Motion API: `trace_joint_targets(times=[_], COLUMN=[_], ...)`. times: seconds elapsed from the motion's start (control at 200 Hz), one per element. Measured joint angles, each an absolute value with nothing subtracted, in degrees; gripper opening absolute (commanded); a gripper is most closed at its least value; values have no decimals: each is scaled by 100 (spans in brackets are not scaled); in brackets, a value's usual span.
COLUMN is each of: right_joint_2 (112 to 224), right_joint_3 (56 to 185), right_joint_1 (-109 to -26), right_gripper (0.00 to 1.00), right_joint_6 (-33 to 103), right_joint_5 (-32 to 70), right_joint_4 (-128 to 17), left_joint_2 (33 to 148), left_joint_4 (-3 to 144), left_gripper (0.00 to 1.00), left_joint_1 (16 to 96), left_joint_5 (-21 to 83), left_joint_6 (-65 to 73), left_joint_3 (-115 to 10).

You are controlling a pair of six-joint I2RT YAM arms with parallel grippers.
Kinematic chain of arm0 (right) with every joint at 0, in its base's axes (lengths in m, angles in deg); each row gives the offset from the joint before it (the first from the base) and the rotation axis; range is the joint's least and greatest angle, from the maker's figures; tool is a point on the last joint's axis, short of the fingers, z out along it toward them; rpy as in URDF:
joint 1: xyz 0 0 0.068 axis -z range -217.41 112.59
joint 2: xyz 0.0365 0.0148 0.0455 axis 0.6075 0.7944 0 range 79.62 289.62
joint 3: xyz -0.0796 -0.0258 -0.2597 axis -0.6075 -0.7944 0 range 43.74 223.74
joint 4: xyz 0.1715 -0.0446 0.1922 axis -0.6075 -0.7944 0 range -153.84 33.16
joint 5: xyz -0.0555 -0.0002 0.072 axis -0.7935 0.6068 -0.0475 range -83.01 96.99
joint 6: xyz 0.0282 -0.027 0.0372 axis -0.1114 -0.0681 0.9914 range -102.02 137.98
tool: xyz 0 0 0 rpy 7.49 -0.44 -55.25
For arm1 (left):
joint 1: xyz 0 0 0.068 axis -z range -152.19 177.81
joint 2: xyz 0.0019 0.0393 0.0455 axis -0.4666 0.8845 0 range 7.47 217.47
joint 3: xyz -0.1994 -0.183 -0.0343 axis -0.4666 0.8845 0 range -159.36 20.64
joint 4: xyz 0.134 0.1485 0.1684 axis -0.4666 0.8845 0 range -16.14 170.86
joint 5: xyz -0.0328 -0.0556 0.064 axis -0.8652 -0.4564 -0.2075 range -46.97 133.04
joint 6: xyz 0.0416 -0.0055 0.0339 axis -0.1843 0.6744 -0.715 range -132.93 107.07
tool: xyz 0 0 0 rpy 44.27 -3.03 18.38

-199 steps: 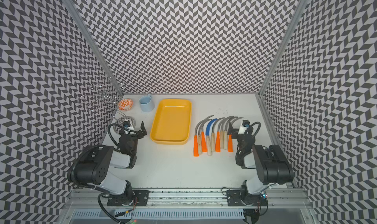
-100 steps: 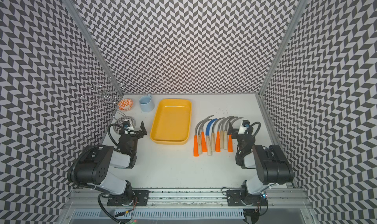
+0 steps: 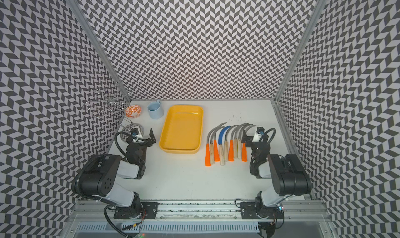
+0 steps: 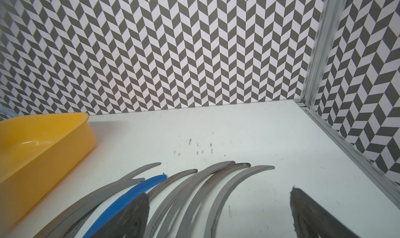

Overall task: Put small sickles into storage boxes
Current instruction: Pick up the sickle at the center of the board.

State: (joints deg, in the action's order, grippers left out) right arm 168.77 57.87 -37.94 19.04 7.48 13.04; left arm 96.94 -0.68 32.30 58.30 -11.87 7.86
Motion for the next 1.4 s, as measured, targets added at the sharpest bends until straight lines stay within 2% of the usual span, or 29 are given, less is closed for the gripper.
trace_joint_targets(times=[0.526,0.776,0.991,1.217,1.402], right_joint_2=[15854,15875,16236,16599,16664], right_joint_3=[7719,8827,9947,10985,11206], right_joint_1=[-4238,-4448,-4590,-5208,-5807], right_gripper=[99,99,99,99,99], right_joint_6=[1996,2566,3069,3353,3530], right_joint_5=[-51,-156,-128,-95,97], right_joint_4=[-2110,-3996,-5738,-7526,-8562], left_joint_2=[9567,8625,8361,7841,7487], left_joint_4=[-98,1947,4487,6865,8507], left_gripper=[100,100,100,100,100], left_joint_1=[3418,3628,3987,4491,4765], left_joint_5=[6121,6182,6134,5856,5365], left_joint_6=[-1362,-1629,-1253,-294,590], left_joint_3=[870,-523,-2145,-2704,-2905])
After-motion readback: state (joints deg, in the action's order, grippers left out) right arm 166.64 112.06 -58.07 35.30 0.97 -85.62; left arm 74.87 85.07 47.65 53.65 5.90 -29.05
